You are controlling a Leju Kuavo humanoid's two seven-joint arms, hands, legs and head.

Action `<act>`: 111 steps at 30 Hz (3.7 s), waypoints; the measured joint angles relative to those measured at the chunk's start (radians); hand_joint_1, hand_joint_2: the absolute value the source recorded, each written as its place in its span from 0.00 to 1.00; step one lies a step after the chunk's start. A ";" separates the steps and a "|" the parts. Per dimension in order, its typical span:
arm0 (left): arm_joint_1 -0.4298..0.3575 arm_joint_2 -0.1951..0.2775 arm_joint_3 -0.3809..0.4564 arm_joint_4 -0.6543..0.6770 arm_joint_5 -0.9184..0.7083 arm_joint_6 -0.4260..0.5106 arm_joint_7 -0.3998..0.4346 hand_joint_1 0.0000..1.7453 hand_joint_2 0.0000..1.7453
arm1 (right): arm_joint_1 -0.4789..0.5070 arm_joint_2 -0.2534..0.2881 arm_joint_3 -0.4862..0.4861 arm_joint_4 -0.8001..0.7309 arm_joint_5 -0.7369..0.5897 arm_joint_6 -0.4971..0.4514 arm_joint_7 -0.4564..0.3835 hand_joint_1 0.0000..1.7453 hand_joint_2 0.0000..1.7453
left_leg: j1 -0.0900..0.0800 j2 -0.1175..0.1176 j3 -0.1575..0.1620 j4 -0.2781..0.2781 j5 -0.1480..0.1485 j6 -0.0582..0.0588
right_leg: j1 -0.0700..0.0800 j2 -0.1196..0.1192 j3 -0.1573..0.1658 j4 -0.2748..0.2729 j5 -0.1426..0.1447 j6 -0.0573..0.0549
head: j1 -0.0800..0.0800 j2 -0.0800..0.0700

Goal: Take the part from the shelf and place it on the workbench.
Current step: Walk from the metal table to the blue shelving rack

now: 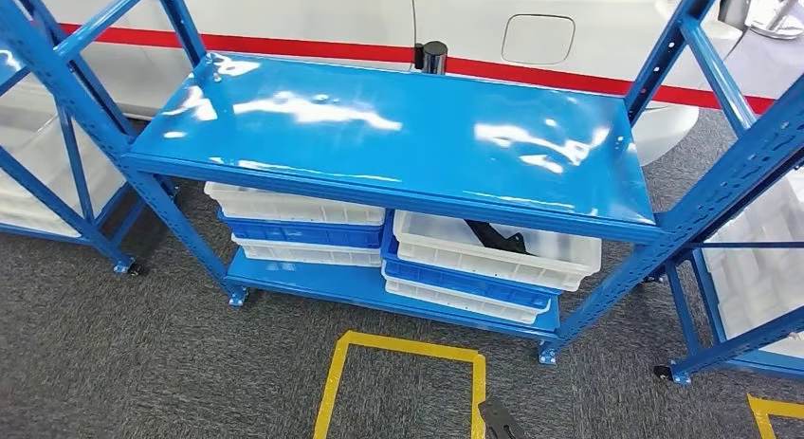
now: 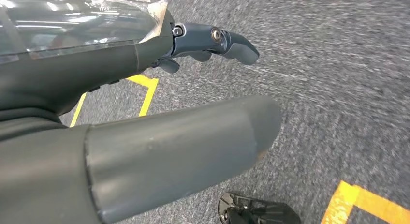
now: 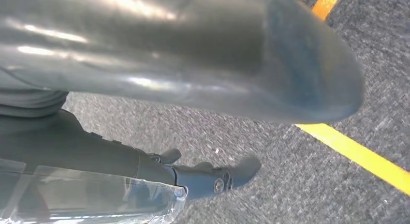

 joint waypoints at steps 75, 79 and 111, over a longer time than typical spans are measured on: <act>-0.001 0.000 -0.001 0.000 -0.004 0.002 0.014 0.00 0.00 | 0.001 -0.004 0.023 0.000 0.042 0.011 -0.017 0.00 1.00 | -0.002 -0.126 -0.044 0.000 0.038 0.015 | -0.003 0.094 0.035 -0.030 -0.003 -0.020 | -0.001 0.000; -0.002 -0.001 0.000 0.000 -0.003 0.002 0.015 0.00 0.00 | 0.000 -0.004 0.026 0.000 0.052 0.016 -0.015 0.00 1.00 | 0.003 -0.127 -0.029 -0.030 0.055 0.033 | -0.001 0.089 0.031 -0.022 -0.011 -0.008 | -0.001 0.000; -0.008 0.000 0.002 0.000 -0.004 0.001 0.017 0.00 0.00 | -0.001 -0.004 0.029 0.000 0.054 0.016 -0.012 0.00 0.50 | -0.005 -0.097 -0.049 -0.017 0.062 0.041 | 0.005 0.026 0.050 0.049 -0.096 -0.019 | 0.002 0.000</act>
